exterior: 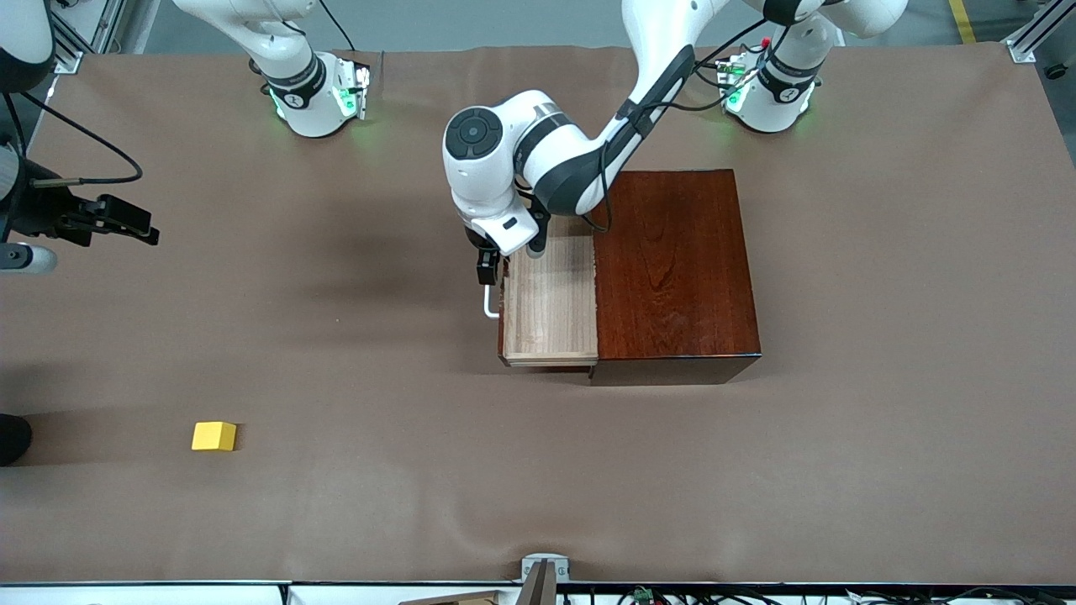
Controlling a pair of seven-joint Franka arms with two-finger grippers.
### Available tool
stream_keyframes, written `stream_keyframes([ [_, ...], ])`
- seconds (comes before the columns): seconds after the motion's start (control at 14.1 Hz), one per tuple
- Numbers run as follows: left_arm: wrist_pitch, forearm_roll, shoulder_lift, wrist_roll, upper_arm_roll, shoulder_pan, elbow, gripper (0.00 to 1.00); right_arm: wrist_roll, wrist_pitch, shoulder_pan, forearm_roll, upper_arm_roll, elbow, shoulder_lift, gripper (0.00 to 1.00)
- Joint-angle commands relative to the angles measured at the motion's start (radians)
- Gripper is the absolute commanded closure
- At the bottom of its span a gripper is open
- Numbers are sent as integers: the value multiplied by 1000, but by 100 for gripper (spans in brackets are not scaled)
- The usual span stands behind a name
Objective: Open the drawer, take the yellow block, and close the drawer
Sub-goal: 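Push the drawer closed into the box with the left gripper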
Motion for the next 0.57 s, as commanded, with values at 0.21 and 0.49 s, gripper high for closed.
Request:
stream_keyframes([
  [0.21,-72,-5,12,-36,38,-13,26,0,19,48,-17,-18,-4,-45,-55,0],
  [0.49,-118,-5,12,-42,45,-12,23,0,22,69,-15,-18,-1,-52,-68,0],
])
